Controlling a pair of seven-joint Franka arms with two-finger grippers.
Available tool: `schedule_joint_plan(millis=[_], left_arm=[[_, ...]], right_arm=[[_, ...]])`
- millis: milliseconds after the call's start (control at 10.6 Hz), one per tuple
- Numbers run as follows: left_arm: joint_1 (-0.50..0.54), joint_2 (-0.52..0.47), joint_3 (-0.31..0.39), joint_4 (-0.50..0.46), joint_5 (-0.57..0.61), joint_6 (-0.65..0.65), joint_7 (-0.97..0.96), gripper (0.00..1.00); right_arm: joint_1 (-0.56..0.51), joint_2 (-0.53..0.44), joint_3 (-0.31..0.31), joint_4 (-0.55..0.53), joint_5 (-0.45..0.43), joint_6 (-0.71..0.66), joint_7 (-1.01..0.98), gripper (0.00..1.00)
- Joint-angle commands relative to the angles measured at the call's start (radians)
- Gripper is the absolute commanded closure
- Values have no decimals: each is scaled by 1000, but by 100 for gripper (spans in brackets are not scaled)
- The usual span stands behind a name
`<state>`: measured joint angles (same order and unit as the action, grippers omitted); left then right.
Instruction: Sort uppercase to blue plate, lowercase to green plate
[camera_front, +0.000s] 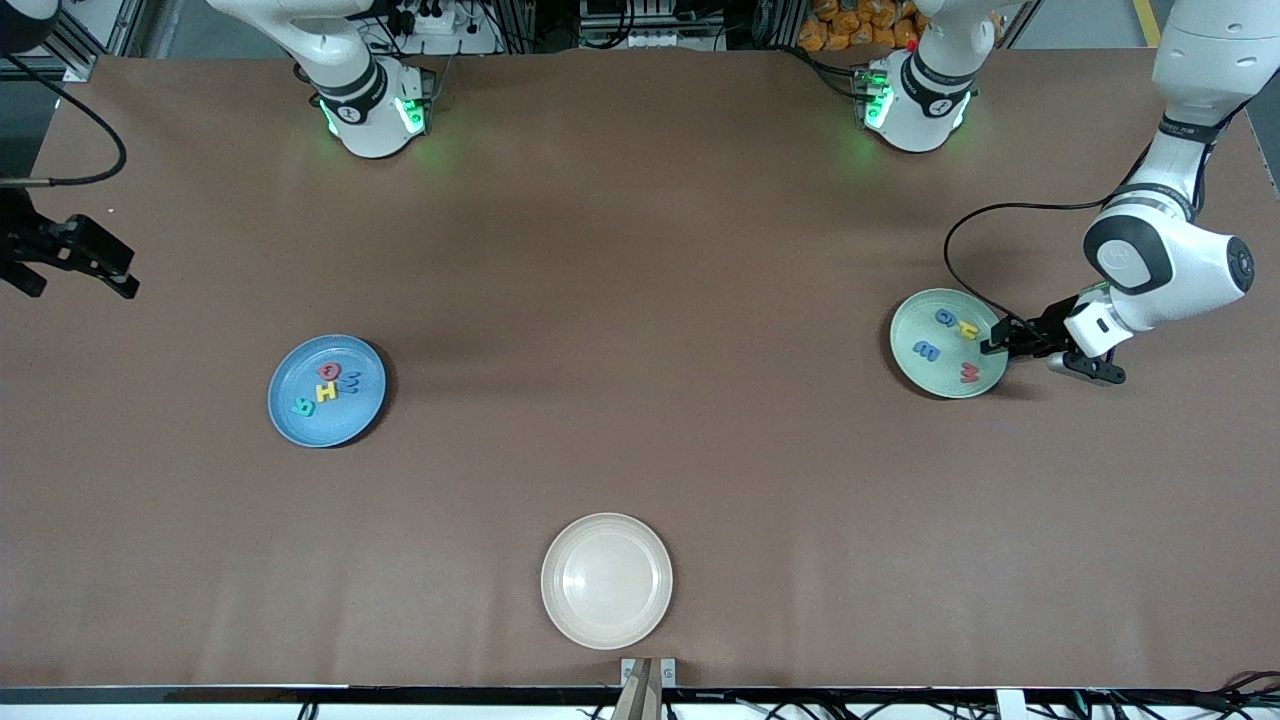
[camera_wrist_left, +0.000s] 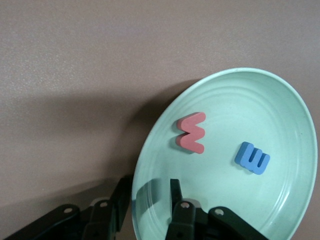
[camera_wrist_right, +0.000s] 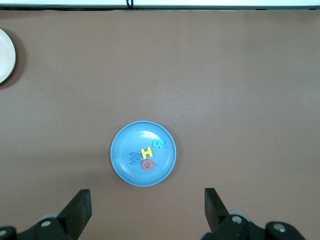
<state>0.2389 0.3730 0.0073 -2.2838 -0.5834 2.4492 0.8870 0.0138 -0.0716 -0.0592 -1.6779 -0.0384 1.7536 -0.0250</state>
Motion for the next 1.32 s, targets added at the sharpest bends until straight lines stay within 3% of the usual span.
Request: schedule_joint_plan(millis=[0, 470, 564, 1129, 1223], left_arm=[[0, -6, -4, -11, -38, 17, 44, 76], [-1, -22, -26, -9, -38, 14, 37, 93], [-1, -31, -29, -9, -36, 11, 30, 100], [-1, -71, -60, -9, -21, -16, -68, 100], [3, -63, -59, -6, -21, -16, -72, 89]], right_arm=[[-9, 4, 1, 32, 12, -19, -9, 0], [-8, 10, -2, 63, 17, -20, -4, 0], [-6, 10, -2, 64, 17, -20, -3, 0], [-2, 13, 1, 63, 17, -22, -1, 0], [-2, 15, -1, 63, 17, -20, 0, 0]])
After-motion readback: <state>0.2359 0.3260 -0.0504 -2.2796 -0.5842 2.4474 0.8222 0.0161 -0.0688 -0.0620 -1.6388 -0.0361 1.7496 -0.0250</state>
